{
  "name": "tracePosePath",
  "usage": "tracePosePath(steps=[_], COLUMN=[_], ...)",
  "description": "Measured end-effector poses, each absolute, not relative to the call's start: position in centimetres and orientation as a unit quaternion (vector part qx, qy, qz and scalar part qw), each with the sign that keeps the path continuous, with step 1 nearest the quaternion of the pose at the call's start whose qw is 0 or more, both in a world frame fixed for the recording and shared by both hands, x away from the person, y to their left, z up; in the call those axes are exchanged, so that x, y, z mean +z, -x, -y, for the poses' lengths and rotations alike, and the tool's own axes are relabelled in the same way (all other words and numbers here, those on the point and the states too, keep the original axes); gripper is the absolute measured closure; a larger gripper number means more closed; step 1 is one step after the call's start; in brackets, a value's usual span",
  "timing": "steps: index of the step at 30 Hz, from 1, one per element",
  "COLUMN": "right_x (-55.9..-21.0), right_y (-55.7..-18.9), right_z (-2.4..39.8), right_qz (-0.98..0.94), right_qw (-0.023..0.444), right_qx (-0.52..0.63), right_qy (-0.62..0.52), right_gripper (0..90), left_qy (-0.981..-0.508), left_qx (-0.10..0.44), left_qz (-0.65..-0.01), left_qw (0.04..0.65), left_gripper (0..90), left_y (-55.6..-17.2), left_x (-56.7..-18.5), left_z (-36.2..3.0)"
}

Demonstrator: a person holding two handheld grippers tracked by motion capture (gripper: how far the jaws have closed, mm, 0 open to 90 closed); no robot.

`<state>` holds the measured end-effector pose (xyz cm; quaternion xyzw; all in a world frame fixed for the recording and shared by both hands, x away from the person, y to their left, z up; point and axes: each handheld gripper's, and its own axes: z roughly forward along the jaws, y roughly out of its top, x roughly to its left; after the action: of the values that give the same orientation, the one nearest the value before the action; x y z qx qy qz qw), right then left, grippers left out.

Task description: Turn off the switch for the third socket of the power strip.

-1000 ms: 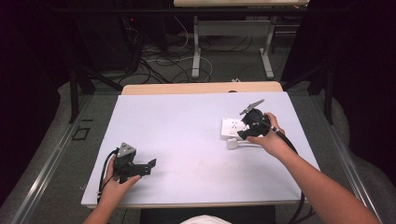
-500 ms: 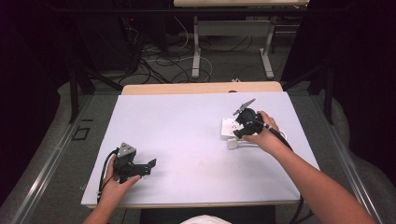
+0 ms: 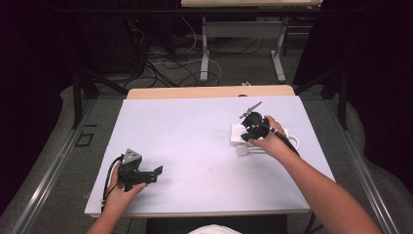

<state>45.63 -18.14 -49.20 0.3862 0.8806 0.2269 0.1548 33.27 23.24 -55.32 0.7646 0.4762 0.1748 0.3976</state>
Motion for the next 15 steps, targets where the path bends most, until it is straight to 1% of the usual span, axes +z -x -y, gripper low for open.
tracePosePath(steps=[5,9,10,11,15], right_x=[-49.5,-49.6,-49.7,-49.7,-49.7], right_y=[-46.0,-46.2,-46.3,-46.3,-46.5], right_z=[17.5,17.2,17.1,17.1,16.9], right_qz=[-0.878,-0.870,-0.865,-0.861,-0.854], right_qw=[0.135,0.132,0.138,0.131,0.128], right_qx=[0.227,0.232,0.239,0.235,0.232], right_qy=[-0.400,-0.415,-0.419,-0.431,-0.447], right_gripper=[70.3,72.5,73.0,73.8,78.2], left_qy=[-0.764,-0.764,-0.764,-0.766,-0.764], left_qx=[0.175,0.174,0.175,0.177,0.174], left_qz=[-0.477,-0.477,-0.476,-0.474,-0.477], left_qw=[0.398,0.398,0.398,0.397,0.398], left_gripper=[5.8,5.9,5.9,5.9,6.1], left_y=[-33.3,-33.2,-33.2,-33.3,-33.3], left_x=[-55.3,-55.3,-55.3,-55.3,-55.3], left_z=[-23.2,-23.2,-23.2,-23.3,-23.2])
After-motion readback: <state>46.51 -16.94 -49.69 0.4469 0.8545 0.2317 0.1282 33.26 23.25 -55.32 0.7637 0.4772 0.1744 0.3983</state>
